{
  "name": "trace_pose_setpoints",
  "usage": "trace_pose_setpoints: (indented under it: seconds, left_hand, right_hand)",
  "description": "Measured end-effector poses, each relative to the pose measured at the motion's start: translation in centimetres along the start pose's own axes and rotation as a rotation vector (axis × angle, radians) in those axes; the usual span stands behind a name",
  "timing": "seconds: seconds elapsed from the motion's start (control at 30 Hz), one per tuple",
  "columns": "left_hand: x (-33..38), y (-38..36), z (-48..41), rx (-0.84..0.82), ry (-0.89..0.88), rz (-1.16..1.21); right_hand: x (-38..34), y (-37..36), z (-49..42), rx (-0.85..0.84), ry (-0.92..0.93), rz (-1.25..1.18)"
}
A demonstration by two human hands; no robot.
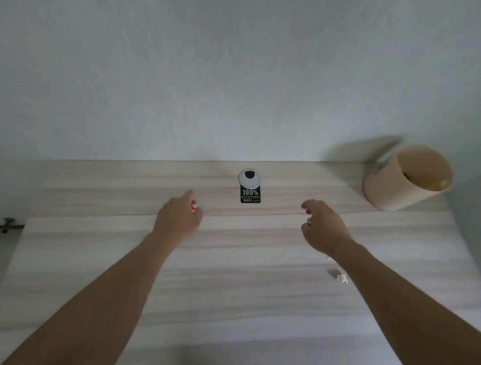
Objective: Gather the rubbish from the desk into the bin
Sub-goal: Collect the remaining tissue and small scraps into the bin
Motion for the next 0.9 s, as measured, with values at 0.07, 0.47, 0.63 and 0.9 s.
trace_pose_setpoints:
  seconds: [0.07,0.47,0.63,0.9]
  left_hand:
    - [2.3,-0.2,1.2,0.005,-0.015,0.021]
    - [13.7,-5.2,6.7,-0.085,-0.104,-0.019]
    - [16.7,-7.9,8.4,-0.098,-0.141,0.005]
    - [20.8,-13.2,10.3,-0.2,-0.173,0.034]
  right_hand:
    - [1.7,1.0,0.7,0.002,0.011,0.009]
    - [12.2,4.3,3.2,-0.019,-0.016,0.003]
    - [15.6,3.3,4.1,-0.078,-0.013,-0.008]
    - [19.2,0.7,5.5,-0.173,-0.003,-0.044]
Point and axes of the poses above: each hand's wrist, its own z-axis away from the middle knuckle, its own y-axis out of the back of the hand, x = y × z, the point moved 4 cm from there along -z, towards the middle knuckle, and after that the axes turned 7 degrees about x, right-handed, at the moved point
